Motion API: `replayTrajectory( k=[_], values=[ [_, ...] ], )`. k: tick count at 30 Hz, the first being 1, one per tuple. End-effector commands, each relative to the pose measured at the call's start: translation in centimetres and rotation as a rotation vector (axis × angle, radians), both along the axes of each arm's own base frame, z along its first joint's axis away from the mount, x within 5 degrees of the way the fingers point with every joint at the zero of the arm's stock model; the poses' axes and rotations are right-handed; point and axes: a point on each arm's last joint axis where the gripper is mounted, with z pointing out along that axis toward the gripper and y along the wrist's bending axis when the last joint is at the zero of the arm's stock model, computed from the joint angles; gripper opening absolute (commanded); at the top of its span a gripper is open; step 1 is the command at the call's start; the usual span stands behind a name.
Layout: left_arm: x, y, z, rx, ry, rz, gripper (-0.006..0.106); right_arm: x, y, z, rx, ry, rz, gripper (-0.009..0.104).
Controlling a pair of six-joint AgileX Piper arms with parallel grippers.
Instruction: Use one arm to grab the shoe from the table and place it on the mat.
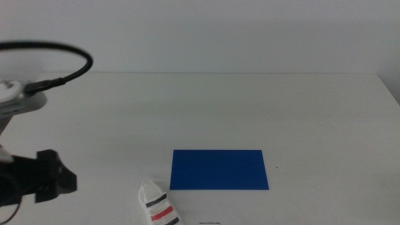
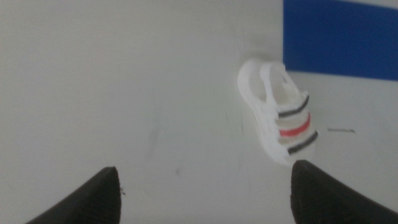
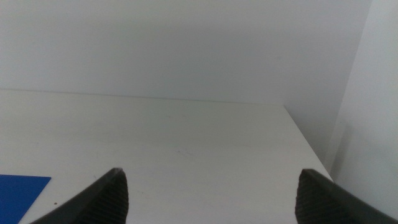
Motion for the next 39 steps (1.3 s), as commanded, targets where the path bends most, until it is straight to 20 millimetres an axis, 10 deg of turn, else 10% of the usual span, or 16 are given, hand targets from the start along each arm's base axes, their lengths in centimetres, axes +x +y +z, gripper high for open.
replayTrajectory(
  k=[1,9,24,39],
  values=[
    [1.2,-0.6,0.9,-0.07,0.018,0.033,0.093,-0.2,0.0,1.4,-0.016,-0.113,0.001,0.094],
    [4.0,-2.9,0.3,-0.072,0.16,0.065,0.093,-0.2,0.0,1.4,-0.016,-0.113,0.001,0.094],
    [7.1,-13.7,-2.2,0.034,0.255,0.221,0.093,-0.2,0.0,1.4,-0.016,-0.113,0.001,0.094],
    [10.1,-15.7,-7.1,-0.041,0.381,0.391,0.093,-0.2,0.0,1.4,-0.016,-0.113,0.001,0.094]
  ],
)
